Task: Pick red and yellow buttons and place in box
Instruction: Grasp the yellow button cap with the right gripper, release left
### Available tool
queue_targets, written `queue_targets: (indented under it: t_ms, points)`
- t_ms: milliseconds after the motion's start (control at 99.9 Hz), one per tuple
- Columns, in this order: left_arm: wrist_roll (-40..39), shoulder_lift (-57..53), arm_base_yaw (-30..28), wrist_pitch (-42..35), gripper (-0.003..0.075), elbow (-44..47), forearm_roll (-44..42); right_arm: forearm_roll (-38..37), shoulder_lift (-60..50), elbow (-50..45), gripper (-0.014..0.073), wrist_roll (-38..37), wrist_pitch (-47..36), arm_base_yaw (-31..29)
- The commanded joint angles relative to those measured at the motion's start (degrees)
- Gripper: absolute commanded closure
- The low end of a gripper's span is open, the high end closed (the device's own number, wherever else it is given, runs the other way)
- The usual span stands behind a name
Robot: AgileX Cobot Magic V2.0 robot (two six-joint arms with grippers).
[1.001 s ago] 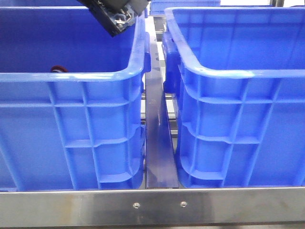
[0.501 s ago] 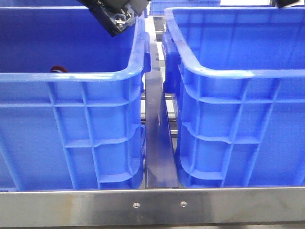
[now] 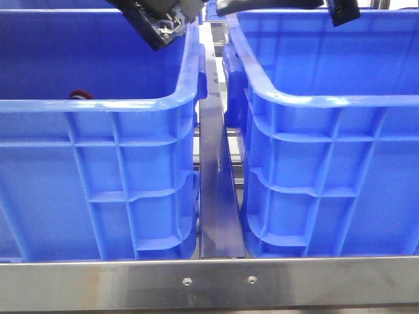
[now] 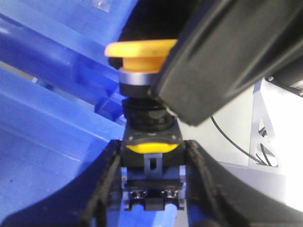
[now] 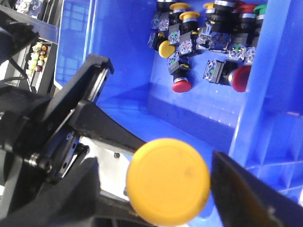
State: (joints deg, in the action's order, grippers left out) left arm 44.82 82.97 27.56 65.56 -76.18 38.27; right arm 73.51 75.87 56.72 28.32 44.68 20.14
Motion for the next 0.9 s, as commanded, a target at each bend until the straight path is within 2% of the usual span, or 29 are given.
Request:
queue_targets:
  t_ms: [0,110,160,240,290,360,461,531,681,891]
  points:
    - [0.2,-1.7,0.4,-1.7,0.0607,-1.6,3.8,3.3,-1.6,2.0,0.0218,1.0,0.7,0.1]
    - [0.2,-1.7,0.4,-1.8,0.0607,-1.6,3.8,3.3,-1.6,2.0,0.0414,1.0,0.7,0.1]
    - [0.2,-1.7,0.4,-1.9,0.0607,-1.6,3.8,3.3,-1.6,2.0,0.0466,1.0,0.8,0.1]
    - [0.2,-1.7,0.4,-1.9,0.0592,-1.6,3.8,3.3,-1.6,2.0,0.0487,1.0,0.8,0.1]
    - [0.2,-1.7,0.4,-1.7,0.0554,-1.6,3.8,3.3,-1.6,2.0,0.0486,1.0,0.8,0.1]
    - [0.2,-1.7,0.4,-1.4,0.0435,-1.6,3.9,3.5,-1.8,2.0,0.0486,1.0,0.5,0.1]
    - [0.2,-1.7,0.4,-1.4,0.0197,-1.7,3.9,3.7,-2.1,2.1,0.0486,1.0,-0.3,0.0]
    - [0.2,-1.7,0.4,-1.0,0.0115,-1.8,3.9,3.6,-2.6,2.5,0.0486,1.6,-0.4,-1.4]
    - [0.0,-1.7,0.4,1.7,0.012,-1.8,3.9,3.1,-5.0,3.9,0.0486,10.6,-2.0,-8.5]
    - [-0.2,-1.7,0.4,1.5,0.0122,-1.8,5.2,0.4,-8.8,3.8,0.0486,25.7,-9.5,-17.2]
